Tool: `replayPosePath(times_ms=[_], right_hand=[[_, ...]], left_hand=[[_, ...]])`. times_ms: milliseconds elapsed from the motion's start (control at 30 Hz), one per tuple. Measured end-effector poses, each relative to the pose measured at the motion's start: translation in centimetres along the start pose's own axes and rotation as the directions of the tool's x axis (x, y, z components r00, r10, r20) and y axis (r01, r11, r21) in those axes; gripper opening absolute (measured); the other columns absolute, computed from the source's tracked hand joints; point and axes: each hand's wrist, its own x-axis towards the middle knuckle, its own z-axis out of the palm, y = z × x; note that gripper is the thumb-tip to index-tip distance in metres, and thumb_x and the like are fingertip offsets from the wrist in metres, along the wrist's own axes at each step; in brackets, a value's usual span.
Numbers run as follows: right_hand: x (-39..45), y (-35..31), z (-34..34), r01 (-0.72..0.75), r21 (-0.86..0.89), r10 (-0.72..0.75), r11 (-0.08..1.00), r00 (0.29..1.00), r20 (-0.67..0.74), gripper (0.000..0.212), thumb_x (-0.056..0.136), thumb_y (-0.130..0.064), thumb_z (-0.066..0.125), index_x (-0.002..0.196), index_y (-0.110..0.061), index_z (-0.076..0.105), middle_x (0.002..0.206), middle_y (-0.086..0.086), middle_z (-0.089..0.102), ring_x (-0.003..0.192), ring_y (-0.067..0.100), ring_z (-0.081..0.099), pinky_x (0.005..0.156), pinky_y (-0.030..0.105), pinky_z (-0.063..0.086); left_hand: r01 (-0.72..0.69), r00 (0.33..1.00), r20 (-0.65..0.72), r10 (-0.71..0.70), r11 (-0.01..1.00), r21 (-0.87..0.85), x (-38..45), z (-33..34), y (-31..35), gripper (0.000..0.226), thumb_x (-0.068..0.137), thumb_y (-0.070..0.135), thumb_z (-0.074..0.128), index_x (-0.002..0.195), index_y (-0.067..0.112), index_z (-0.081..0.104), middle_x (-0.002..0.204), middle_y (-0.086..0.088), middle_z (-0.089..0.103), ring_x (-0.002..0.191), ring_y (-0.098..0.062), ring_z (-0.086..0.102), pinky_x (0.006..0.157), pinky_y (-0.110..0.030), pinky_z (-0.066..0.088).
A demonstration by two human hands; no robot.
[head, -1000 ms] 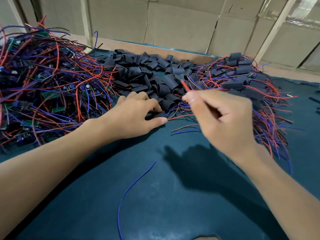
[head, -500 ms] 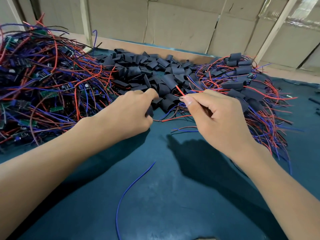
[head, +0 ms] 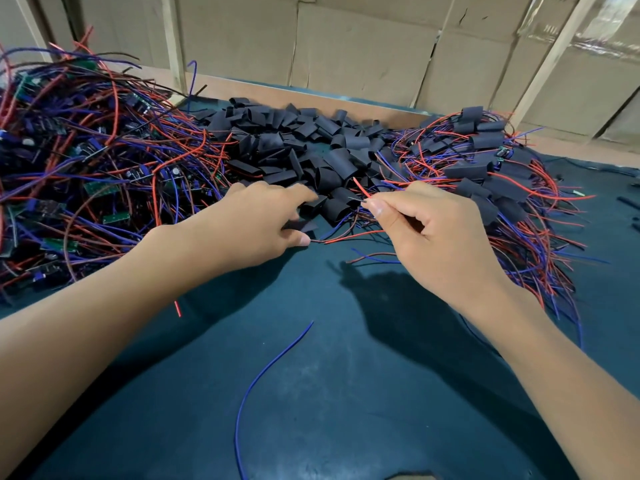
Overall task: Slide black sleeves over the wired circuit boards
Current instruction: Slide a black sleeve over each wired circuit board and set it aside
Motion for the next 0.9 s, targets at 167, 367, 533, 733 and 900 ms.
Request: replayPosePath(times_ms=[167,367,533,733,900], right_hand=[[0.0,-0.2,0.1,0.001,0.001,-0.001,1.000,1.000,0.011,0.022,0.098,-0.030,0.063,0.094,-0.018,0.080,0.072,0.008,0.058,0.067,0.025,0.053,0.064,0.040,0.044],[-0.1,-0.5,0.0,-0.021,-0.005,0.021,1.000,1.000,0.012,0.021,0.098,-0.031,0.062,0.093,-0.022,0.080,0.072,0.005,0.056,0.067,0.023,0.052,0.063,0.041,0.045],[-0.1,-0.8,0.0,-0.061,0.046,0.058,0.997,0.996,0.061,0.017,0.096,-0.026,0.069,0.087,-0.019,0.080,0.073,0.005,0.060,0.069,0.020,0.054,0.067,0.034,0.043],[0.3,-1.0,-0.8,-0.207,0.336,0.204,0.919,0.978,0.046,0.023,0.095,-0.031,0.070,0.078,-0.019,0.080,0.056,-0.013,0.059,0.053,0.006,0.048,0.055,0.016,0.034],[0.3,-0.9,-0.5,-0.229,0.338,0.219,0.913,0.973,0.066,0.020,0.095,-0.032,0.070,0.082,-0.022,0.082,0.068,-0.006,0.069,0.059,0.004,0.052,0.059,0.018,0.038]], left_hand=[[0.025,1.000,0.021,-0.022,0.980,-0.197,0.2,0.5,-0.6,0.073,0.087,0.047,0.073,0.149,0.034,0.037,0.126,0.005,0.062,0.110,-0.015,0.057,0.093,-0.027,0.040],[0.069,0.997,-0.011,-0.075,0.958,-0.278,0.4,0.3,-1.1,0.072,0.079,0.041,0.083,0.142,0.034,0.050,0.113,0.007,0.064,0.093,-0.011,0.059,0.071,-0.011,0.037],[-0.007,0.992,-0.119,-0.027,0.962,-0.272,0.1,0.3,-0.7,0.074,0.080,0.033,0.084,0.144,0.035,0.047,0.112,0.011,0.066,0.097,-0.010,0.056,0.082,-0.017,0.038],[-0.189,0.913,-0.408,0.028,0.913,-0.361,-0.4,0.5,1.1,0.052,0.084,0.023,0.080,0.133,0.030,0.064,0.107,0.014,0.067,0.096,0.000,0.056,0.081,-0.002,0.038],[-0.274,0.874,-0.482,0.059,0.879,-0.390,-0.9,0.8,2.7,0.031,0.088,0.012,0.076,0.118,0.018,0.074,0.103,0.005,0.068,0.093,-0.012,0.063,0.088,-0.028,0.049]])
